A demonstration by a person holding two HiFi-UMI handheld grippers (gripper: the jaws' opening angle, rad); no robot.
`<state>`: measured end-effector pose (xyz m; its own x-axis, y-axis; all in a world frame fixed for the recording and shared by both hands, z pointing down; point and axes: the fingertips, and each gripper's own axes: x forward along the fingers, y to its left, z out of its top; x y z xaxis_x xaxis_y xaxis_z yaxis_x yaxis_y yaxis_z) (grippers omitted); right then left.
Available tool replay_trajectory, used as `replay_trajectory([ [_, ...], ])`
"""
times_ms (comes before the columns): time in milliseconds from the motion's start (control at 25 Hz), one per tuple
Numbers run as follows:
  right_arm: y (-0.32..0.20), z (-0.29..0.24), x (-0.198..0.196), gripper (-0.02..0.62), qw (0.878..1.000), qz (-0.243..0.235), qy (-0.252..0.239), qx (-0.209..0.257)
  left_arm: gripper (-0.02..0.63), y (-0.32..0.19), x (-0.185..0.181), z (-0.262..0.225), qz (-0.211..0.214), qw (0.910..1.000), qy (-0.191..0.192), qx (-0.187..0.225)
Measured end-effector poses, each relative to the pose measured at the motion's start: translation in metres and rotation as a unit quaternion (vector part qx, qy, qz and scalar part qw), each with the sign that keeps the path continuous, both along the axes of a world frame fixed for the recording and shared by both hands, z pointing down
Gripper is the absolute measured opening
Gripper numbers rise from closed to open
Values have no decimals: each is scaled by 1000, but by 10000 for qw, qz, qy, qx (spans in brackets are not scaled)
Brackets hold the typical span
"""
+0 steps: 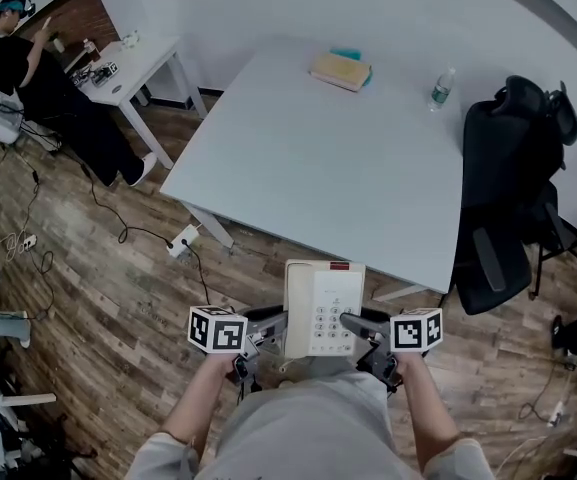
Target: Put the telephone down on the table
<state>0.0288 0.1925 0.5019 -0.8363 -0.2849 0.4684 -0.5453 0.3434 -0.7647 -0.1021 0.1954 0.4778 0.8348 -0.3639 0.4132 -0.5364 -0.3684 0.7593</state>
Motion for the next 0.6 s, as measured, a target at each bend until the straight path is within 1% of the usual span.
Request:
replay_trajectory([
  [240, -52, -6, 14, 221, 9999, -49, -43, -93, 123, -52, 15, -4, -70, 9999, 20, -84],
  [600, -123, -14, 43, 221, 9999, -151, -65, -44, 123, -118, 44, -13, -189, 9998, 8, -51],
])
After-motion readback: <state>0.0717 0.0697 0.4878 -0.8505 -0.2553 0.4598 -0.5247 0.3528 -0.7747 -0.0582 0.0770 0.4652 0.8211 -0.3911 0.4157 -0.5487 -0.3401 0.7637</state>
